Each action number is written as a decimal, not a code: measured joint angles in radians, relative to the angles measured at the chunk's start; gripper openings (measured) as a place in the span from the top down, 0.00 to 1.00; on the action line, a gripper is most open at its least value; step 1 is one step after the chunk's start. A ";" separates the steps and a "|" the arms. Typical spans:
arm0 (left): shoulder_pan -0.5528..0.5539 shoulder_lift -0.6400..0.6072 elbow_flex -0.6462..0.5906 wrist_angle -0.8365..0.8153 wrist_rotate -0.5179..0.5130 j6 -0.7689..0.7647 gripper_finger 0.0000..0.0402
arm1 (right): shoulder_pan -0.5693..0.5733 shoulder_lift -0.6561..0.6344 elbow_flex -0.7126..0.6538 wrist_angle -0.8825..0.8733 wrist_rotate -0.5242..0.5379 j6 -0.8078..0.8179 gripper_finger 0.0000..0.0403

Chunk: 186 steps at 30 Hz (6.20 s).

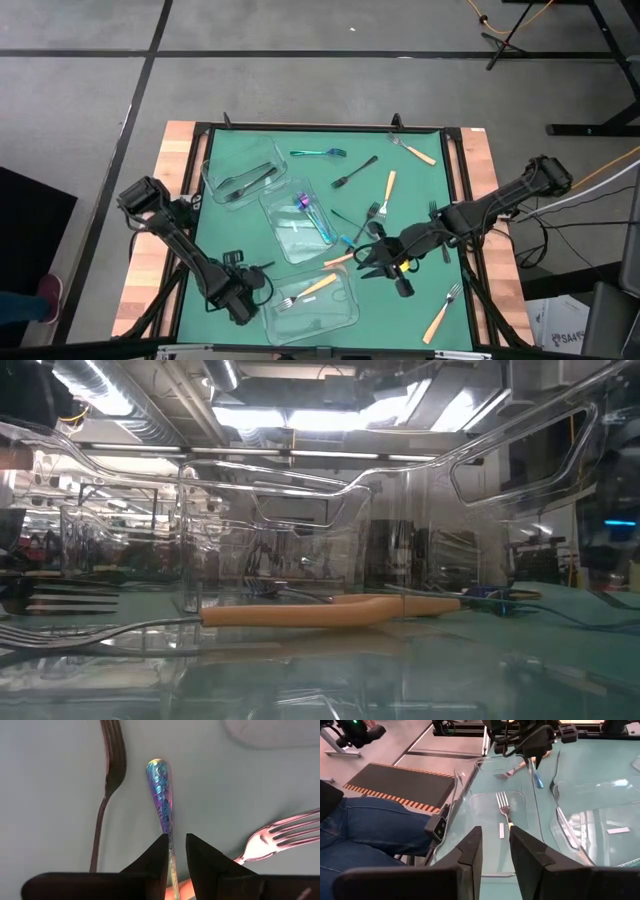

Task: Sort silverware by color (type)
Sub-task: Put the blue fork into the center transparent bin

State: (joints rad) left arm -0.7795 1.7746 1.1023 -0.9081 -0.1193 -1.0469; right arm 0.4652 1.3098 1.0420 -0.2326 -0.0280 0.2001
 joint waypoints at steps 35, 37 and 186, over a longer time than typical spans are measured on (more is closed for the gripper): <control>-0.005 0.016 -0.018 0.013 0.032 -0.092 0.85 | 0.000 0.000 0.000 -0.018 -0.001 0.000 0.78; -0.005 0.016 -0.011 0.013 0.029 -0.092 0.85 | 0.000 0.000 0.000 -0.018 -0.001 0.000 0.78; -0.035 -0.091 -0.153 0.100 0.069 -0.127 0.98 | 0.117 0.213 -0.024 -0.132 0.166 0.000 0.78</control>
State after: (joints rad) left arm -0.8146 1.6836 0.9488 -0.8084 -0.0506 -1.1740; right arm 0.5823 1.5229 1.0179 -0.3645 0.1382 0.2002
